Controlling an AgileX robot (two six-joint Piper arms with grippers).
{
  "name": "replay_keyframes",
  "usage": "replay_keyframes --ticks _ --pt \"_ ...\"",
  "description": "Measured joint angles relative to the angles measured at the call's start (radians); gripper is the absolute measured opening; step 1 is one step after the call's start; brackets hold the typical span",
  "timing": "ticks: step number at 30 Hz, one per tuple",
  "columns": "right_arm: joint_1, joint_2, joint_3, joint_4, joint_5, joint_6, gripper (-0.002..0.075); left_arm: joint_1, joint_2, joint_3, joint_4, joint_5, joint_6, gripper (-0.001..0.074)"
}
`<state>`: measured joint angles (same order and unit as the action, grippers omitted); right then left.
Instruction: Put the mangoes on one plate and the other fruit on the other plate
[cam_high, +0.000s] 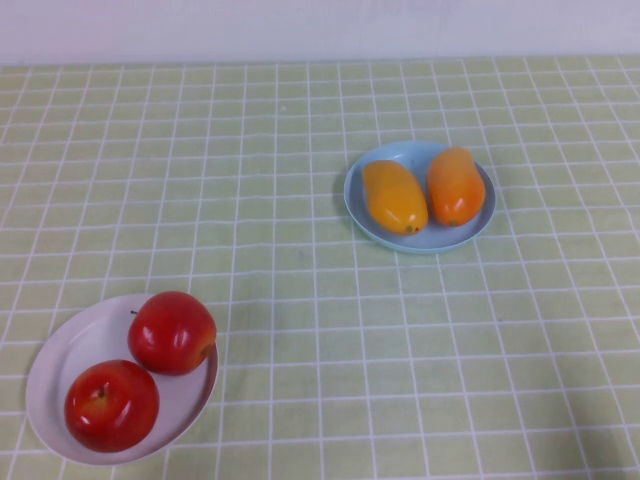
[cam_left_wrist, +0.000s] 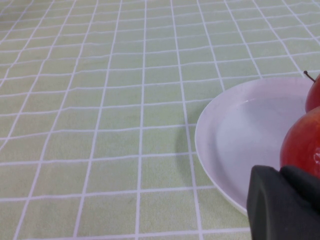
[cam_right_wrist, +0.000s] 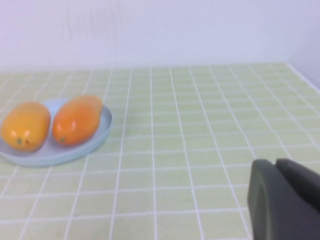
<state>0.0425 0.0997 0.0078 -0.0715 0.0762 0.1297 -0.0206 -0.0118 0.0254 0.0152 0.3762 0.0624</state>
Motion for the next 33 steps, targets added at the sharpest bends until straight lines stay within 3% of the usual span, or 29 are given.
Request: replay_keyframes --ticks 6,24,28,33 --pt "0.000 -0.105 0.017 0.004 0.020 0.000 -0.0015 0.000 0.000 0.000 0.000 0.000 0.000 0.0004" --pt "-0.002 -0.107 0.017 0.052 0.028 -0.029 -0.0015 0.000 0.000 0.000 0.000 0.000 0.000 0.0004" --pt "-0.002 -0.107 0.017 0.167 0.104 -0.160 -0.0015 0.000 0.000 0.000 0.000 0.000 0.000 0.0004" --pt "-0.002 -0.107 0.017 0.213 0.255 -0.200 -0.0015 0.000 0.000 0.000 0.000 0.000 0.000 0.0004"
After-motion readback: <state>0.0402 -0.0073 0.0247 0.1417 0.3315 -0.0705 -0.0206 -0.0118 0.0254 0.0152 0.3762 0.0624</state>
